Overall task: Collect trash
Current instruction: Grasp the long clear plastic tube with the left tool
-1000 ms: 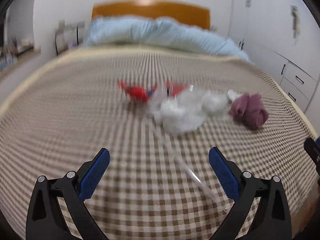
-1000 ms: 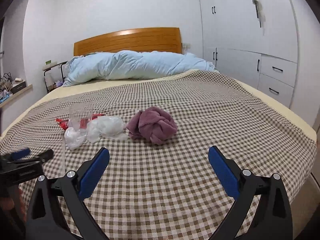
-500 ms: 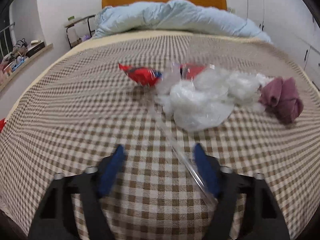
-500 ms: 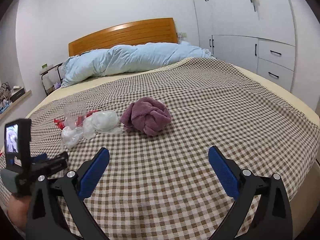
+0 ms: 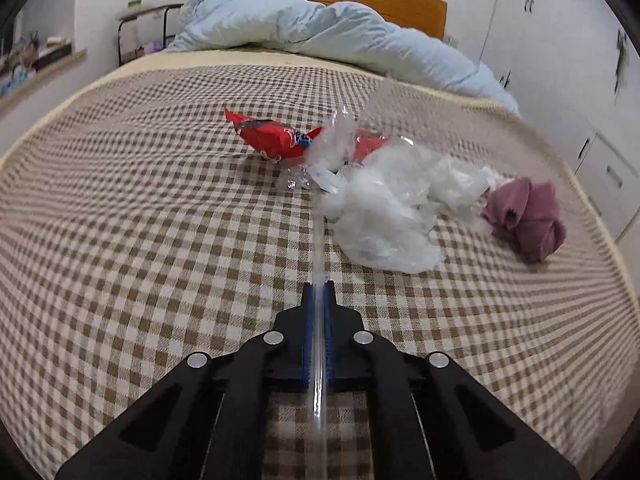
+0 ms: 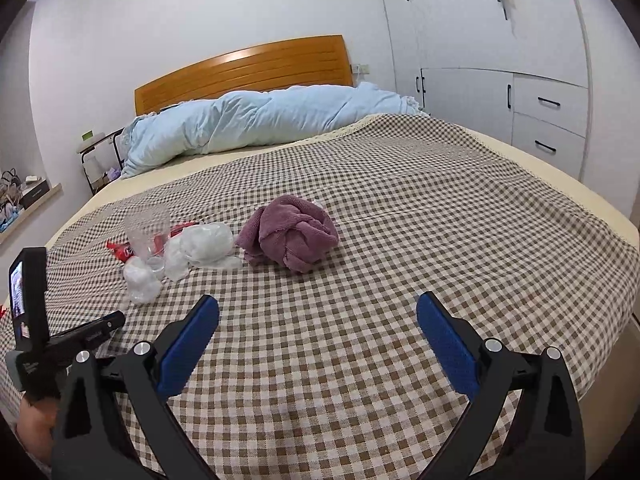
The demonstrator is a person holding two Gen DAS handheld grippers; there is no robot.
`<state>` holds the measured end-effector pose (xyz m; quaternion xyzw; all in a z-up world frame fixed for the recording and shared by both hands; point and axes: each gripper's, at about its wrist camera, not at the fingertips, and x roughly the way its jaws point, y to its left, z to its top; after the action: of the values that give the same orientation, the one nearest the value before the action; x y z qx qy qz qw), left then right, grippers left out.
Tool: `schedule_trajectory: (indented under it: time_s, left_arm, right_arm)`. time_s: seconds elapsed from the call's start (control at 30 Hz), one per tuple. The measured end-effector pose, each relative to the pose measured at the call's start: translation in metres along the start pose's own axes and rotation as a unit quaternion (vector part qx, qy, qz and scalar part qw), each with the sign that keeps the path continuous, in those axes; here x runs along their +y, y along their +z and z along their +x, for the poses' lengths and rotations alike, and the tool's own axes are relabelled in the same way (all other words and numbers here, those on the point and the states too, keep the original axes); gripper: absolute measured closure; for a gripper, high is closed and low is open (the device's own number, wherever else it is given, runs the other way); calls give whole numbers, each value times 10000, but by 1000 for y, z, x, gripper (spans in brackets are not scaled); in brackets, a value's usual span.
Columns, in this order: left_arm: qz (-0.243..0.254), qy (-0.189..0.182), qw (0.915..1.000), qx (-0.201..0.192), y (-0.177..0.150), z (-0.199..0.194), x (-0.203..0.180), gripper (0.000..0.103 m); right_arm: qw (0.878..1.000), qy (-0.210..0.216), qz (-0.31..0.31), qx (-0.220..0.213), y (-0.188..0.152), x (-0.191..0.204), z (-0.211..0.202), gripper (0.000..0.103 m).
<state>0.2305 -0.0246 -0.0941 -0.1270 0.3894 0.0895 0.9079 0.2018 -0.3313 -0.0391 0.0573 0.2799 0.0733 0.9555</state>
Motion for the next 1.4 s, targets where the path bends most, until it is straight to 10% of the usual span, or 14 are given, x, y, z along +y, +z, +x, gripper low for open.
schedule_trajectory:
  time_s: [0.67,1.4]
  left_arm:
    - [281,-84,9889,-1459,-1,-98,6,101]
    - [-272,-584,9886,-1360,11,-94,32,101]
  right_arm:
    - [9996,53,-242,135,-9,13,9,8]
    - [9984,-158,-539,65,9,37,31,8]
